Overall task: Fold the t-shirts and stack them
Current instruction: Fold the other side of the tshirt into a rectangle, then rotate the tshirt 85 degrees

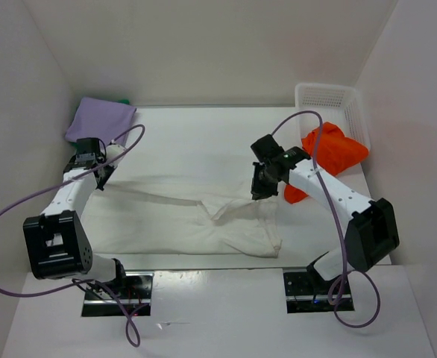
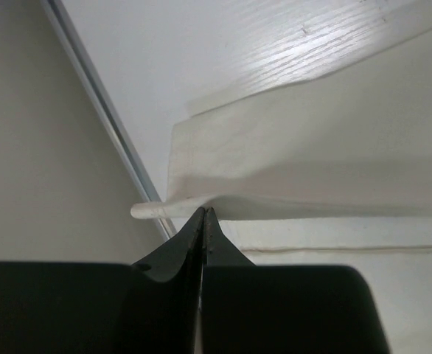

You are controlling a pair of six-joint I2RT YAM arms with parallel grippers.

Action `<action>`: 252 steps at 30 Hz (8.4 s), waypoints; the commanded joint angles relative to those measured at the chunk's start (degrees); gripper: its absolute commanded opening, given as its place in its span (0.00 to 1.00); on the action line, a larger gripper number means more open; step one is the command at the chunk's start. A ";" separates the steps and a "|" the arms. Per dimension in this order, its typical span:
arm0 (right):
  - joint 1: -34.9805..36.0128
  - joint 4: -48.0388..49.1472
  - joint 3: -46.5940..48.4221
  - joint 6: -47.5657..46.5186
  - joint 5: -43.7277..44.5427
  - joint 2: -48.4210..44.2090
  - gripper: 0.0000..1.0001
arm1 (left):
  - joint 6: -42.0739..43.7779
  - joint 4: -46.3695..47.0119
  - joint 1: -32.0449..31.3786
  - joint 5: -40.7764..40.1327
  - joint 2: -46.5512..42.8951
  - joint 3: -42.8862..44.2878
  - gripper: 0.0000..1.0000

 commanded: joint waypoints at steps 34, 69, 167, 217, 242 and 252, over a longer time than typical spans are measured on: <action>6.54 -1.62 -10.58 4.92 -3.71 -5.99 0.48 | 7.22 3.18 -0.30 -8.28 -4.48 -12.88 0.08; -1.01 7.07 -17.68 10.01 -4.23 -11.00 0.51 | -2.18 -6.77 -69.91 16.32 8.44 9.09 0.56; 1.27 -5.06 -28.31 33.74 0.87 -24.64 0.63 | -11.86 3.08 -7.53 -6.52 -6.86 -5.41 0.91; -13.49 -6.64 83.02 -14.32 22.49 63.00 0.78 | -3.32 -8.16 8.24 -3.36 9.41 5.14 0.92; 38.70 8.07 30.62 6.94 5.61 29.76 0.74 | -7.99 -7.99 5.85 3.50 -4.99 -5.84 0.93; 43.99 -1.17 47.26 7.03 2.01 46.38 0.76 | -5.71 -8.51 6.38 6.22 -9.57 -7.52 0.93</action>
